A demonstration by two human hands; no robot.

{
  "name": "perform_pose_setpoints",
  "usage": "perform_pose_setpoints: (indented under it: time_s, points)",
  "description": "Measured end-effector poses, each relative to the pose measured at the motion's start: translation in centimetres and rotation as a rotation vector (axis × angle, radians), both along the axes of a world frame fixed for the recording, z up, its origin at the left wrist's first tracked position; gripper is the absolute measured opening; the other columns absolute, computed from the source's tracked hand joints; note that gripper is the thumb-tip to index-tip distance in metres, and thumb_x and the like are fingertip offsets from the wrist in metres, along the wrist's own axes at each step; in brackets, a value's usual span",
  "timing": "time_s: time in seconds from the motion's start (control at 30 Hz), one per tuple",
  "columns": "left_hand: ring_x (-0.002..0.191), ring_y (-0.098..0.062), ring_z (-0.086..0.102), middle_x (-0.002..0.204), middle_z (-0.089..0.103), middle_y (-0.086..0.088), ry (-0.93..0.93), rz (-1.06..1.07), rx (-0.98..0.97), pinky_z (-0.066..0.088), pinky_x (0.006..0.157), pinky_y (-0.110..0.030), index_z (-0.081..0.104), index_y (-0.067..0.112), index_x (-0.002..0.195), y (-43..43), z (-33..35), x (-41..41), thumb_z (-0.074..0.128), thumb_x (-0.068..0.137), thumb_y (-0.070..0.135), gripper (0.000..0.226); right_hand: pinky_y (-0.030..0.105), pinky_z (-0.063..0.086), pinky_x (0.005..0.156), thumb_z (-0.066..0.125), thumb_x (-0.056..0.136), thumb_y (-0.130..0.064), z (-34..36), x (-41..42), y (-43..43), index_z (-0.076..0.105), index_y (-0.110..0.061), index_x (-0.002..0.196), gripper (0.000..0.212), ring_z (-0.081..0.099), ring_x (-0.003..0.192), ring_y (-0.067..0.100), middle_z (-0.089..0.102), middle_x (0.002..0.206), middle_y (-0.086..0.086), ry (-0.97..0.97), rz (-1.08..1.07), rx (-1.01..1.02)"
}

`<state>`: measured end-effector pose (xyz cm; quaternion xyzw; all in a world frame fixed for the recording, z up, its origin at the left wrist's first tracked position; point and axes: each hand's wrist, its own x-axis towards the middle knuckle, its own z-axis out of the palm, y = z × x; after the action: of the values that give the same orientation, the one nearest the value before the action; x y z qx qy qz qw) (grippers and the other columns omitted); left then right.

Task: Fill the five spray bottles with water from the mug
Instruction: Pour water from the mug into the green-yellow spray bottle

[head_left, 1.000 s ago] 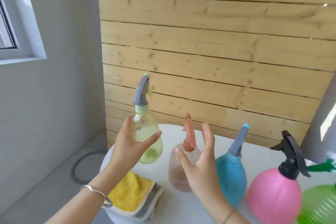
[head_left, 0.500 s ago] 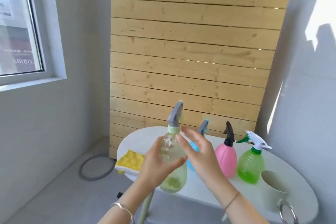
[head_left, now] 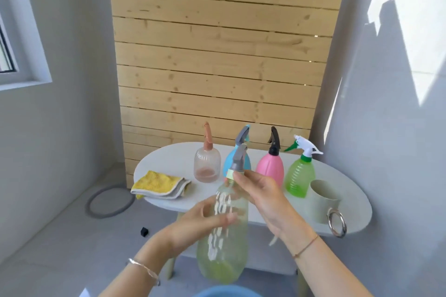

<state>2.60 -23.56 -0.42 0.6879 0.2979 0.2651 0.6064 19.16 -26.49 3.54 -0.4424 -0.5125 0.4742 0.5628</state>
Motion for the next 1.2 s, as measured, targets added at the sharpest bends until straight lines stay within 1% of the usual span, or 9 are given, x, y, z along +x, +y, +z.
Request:
perform_pose_setpoints:
  time_s: [0.1,0.23,0.37,0.5,0.67,0.87,1.03,1.13,1.2]
  points:
    - [0.104,-0.003,0.066,0.122,0.065,0.004,0.017,0.112,0.001,0.050,0.082,-0.015,0.051,0.035,0.123,0.3,-0.2,0.1,0.073,0.061,0.061,0.070,0.022,0.053,0.088,0.071,0.067,-0.030,-0.7,0.6,0.2,0.072,-0.015,0.094,0.031,0.068,0.090,0.010,0.075,0.091,-0.001,0.121,-0.077,-0.044]
    - [0.091,-0.010,0.067,0.106,0.069,-0.004,0.017,0.231,0.048,0.049,0.080,-0.019,0.053,0.021,0.114,0.7,-0.8,1.1,0.077,0.060,0.060,0.071,0.018,0.052,0.078,0.072,0.065,-0.034,-1.2,0.6,0.2,0.072,-0.016,0.093,0.034,0.066,0.081,0.007,0.074,0.089,-0.001,0.124,-0.133,-0.044]
    - [0.115,-0.012,0.064,0.123,0.069,-0.001,-0.155,0.069,-0.171,0.046,0.099,-0.028,0.064,0.020,0.123,0.6,-0.6,1.4,0.062,0.085,0.058,0.054,0.020,0.050,0.074,0.069,0.067,-0.041,-1.2,1.1,0.0,0.075,-0.019,0.087,0.030,0.063,0.080,0.012,0.073,0.090,0.005,0.198,-0.142,-0.083]
    - [0.104,-0.012,0.068,0.110,0.072,0.005,0.028,0.105,-0.022,0.048,0.104,-0.044,0.060,0.019,0.118,-0.1,-0.6,1.8,0.064,0.070,0.073,0.072,0.031,0.048,0.090,0.073,0.066,-0.043,-2.1,0.6,-0.1,0.074,-0.016,0.099,0.042,0.063,0.090,0.016,0.074,0.096,0.005,0.096,-0.206,-0.042]
    - [0.104,0.001,0.066,0.109,0.073,0.017,-0.043,0.017,-0.207,0.050,0.081,-0.012,0.060,0.027,0.119,-0.5,-0.2,1.2,0.044,0.094,0.049,0.037,0.022,0.054,0.082,0.067,0.074,-0.040,-1.8,0.6,-0.2,0.072,-0.010,0.103,0.042,0.068,0.087,0.017,0.074,0.099,0.012,0.095,-0.164,-0.059]
    - [0.102,-0.014,0.069,0.111,0.072,-0.002,0.003,0.206,-0.009,0.053,0.084,-0.024,0.057,0.013,0.116,-0.5,-0.8,1.7,0.066,0.059,0.072,0.082,0.010,0.048,0.070,0.064,0.086,-0.026,-1.8,0.4,-0.2,0.071,-0.013,0.105,0.024,0.067,0.085,0.002,0.075,0.095,-0.004,0.083,-0.171,-0.013]
    - [0.112,-0.021,0.066,0.120,0.070,-0.003,-0.161,0.046,-0.286,0.051,0.093,-0.031,0.068,0.024,0.121,0.4,-0.8,1.8,0.057,0.087,0.058,0.050,0.026,0.049,0.085,0.064,0.076,-0.039,-1.8,0.7,0.2,0.073,-0.018,0.094,0.030,0.066,0.086,0.015,0.074,0.096,0.006,0.132,-0.148,-0.065]
    - [0.111,-0.008,0.065,0.119,0.071,0.007,-0.032,0.045,-0.190,0.050,0.083,-0.013,0.063,0.027,0.122,-0.2,-0.5,1.8,0.047,0.090,0.063,0.051,0.022,0.051,0.080,0.063,0.077,-0.038,-2.1,0.9,0.3,0.072,-0.019,0.094,0.027,0.065,0.086,0.014,0.073,0.095,0.005,0.138,-0.148,-0.061]
    - [0.109,-0.003,0.065,0.117,0.071,0.009,0.030,0.050,-0.109,0.046,0.083,-0.012,0.064,0.027,0.121,-0.3,-0.5,1.7,0.049,0.084,0.068,0.057,0.019,0.051,0.078,0.061,0.085,-0.034,-2.1,0.9,0.3,0.072,-0.017,0.098,0.024,0.065,0.088,0.013,0.072,0.101,0.006,0.114,-0.153,-0.050]
